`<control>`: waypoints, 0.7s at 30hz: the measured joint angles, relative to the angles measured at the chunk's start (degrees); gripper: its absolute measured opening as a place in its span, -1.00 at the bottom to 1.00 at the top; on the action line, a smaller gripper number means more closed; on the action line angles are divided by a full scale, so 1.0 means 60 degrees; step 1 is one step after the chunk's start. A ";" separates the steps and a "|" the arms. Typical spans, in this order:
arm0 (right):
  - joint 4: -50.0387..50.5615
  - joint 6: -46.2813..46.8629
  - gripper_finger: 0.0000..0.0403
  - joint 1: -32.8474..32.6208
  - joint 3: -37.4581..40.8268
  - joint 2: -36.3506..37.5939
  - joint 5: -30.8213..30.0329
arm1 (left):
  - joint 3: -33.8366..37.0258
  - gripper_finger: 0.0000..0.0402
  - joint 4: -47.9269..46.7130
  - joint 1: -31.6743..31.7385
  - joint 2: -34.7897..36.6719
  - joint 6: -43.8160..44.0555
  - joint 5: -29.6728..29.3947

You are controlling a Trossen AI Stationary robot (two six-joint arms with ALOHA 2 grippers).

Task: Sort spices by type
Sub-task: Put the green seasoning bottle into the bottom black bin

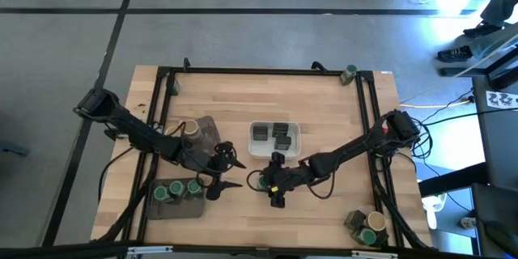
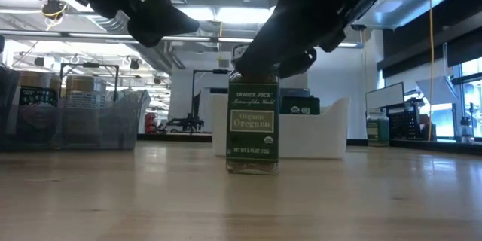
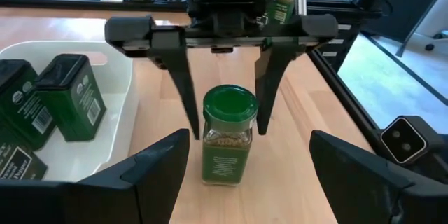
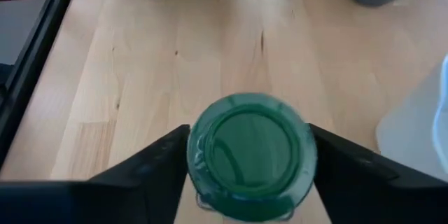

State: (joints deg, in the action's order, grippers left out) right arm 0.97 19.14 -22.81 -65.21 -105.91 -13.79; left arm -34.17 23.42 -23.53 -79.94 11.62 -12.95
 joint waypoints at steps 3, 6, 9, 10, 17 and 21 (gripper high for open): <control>0.0121 -0.0248 0.47 -0.0003 0.0000 0.0199 0.0144 | 0.0000 0.46 0.0143 0.0000 -0.0004 0.0000 0.0004; 0.0591 -0.0171 0.57 -0.0028 0.0000 0.0765 0.0577 | 0.0000 0.46 0.0676 0.0000 -0.0095 -0.0176 0.0002; 0.1485 0.0075 0.62 -0.0293 0.0000 0.1474 0.0625 | 0.0000 0.46 0.1360 0.0011 -0.0326 -0.0437 0.0004; 0.1916 0.0176 0.63 -0.0421 0.0000 0.1692 0.0518 | -0.0020 0.46 0.1552 0.0046 -0.0438 -0.0492 0.0010; 0.4369 0.1460 0.65 -0.1499 0.0003 0.2279 -0.2349 | -0.1049 0.46 0.1354 0.0498 -0.1531 -0.0522 0.0007; 0.5016 0.2486 0.65 -0.2037 0.0101 0.2180 -0.3820 | -0.1638 0.46 0.1194 0.0683 -0.2113 -0.0500 0.0022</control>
State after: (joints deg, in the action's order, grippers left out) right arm 31.06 34.05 -35.03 -64.61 -92.83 -36.71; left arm -44.00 30.59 -19.43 -92.62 8.62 -12.82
